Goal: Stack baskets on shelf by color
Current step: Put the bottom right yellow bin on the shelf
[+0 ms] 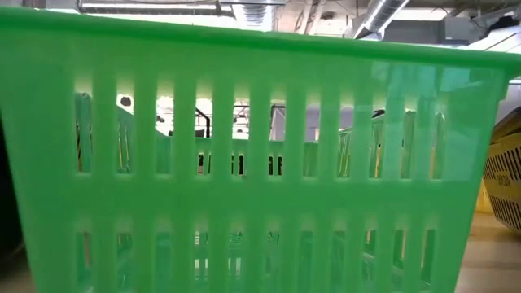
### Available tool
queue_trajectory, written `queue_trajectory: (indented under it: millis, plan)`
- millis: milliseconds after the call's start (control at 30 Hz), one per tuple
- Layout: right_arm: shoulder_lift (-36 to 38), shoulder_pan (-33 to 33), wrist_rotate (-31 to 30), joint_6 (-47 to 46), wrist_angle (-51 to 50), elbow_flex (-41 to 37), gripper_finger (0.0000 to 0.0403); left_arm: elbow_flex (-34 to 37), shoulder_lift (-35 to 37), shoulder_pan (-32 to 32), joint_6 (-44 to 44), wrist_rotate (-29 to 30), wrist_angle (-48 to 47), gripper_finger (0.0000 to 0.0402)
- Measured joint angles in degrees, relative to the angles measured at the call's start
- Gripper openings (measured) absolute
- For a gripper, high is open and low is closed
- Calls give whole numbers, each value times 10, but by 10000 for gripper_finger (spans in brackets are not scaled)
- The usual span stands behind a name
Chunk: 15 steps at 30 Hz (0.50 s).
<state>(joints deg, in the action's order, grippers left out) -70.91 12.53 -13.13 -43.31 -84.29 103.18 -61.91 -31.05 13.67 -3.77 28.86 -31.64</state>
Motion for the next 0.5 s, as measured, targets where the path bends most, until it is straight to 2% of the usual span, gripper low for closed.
queue_trajectory:
  millis: [67,167,267,500]
  plan:
    - [-26,1,16,-55,-61,-2,175,0,0,0,0,4,0,148]
    - [-45,1,51,-69,-33,-30,175,0,0,0,0,4,0,148]
    - [-62,0,73,-89,-57,-41,175,0,0,0,-1,1,-7,148]
    - [-68,10,98,-109,-62,-122,175,0,-1,0,-28,-9,-35,148]
